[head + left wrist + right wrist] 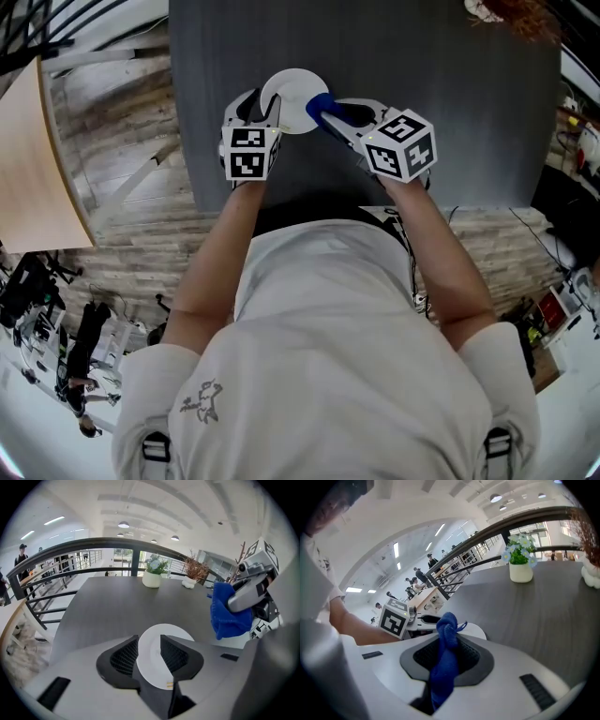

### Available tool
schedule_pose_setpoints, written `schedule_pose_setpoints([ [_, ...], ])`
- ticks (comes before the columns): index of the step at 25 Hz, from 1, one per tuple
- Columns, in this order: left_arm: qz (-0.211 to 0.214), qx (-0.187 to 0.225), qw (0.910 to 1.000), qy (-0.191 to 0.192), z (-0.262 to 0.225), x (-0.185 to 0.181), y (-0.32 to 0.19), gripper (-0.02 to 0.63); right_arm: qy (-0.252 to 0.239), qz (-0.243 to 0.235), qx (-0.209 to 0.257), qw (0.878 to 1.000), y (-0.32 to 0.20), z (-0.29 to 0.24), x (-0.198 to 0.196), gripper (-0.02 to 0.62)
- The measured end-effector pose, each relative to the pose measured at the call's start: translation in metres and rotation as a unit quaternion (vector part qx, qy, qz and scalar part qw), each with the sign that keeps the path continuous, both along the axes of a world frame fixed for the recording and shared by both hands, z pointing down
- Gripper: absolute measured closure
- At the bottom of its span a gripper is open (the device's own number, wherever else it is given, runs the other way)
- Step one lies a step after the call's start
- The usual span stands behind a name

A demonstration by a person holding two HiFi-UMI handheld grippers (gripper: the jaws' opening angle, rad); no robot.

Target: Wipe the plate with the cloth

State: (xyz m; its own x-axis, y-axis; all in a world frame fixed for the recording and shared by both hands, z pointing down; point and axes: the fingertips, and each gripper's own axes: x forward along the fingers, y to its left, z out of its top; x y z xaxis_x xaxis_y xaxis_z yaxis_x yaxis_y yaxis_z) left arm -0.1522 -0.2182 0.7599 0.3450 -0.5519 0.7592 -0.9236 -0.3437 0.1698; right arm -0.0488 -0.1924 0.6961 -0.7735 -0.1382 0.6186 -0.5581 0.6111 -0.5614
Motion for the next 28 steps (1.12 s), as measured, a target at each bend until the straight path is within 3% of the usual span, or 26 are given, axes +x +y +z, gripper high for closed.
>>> schedule_pose_setpoints([
  [7, -0.027, 0.048, 0.9975, 0.045, -0.071, 0.026, 0.024, 0.474, -0.016, 0.000, 0.071, 0.997, 0.021, -0.046, 0.025, 0.529],
  [8, -0.028, 0.058, 0.9967, 0.049, -0.083, 0.028, 0.028, 0.484, -0.020, 0.003, 0.084, 0.996, 0.022, -0.054, 0.027, 0.529],
  [11, -0.024, 0.089, 0.9945, 0.051, -0.124, 0.035, 0.042, 0.598, -0.028, -0.002, 0.124, 0.992, 0.029, -0.080, 0.028, 0.528],
  [14, -0.014, 0.119, 0.9905, 0.068, -0.164, 0.043, 0.057, 0.600, -0.036, -0.009, 0.157, 0.987, 0.040, -0.106, 0.027, 0.529],
  [17, -0.007, 0.147, 0.9833, 0.107, -0.202, 0.048, 0.072, 0.600, -0.048, 0.001, 0.193, 0.980, 0.051, -0.134, 0.025, 0.529],
  [22, 0.004, 0.168, 0.9609, 0.220, -0.262, 0.047, 0.116, 0.600, -0.074, 0.029, 0.241, 0.967, 0.092, -0.180, 0.004, 0.528],
  [28, 0.056, 0.235, 0.9496, 0.199, -0.309, 0.012, 0.175, 0.600, -0.096, 0.089, 0.285, 0.950, 0.149, -0.223, -0.031, 0.529],
])
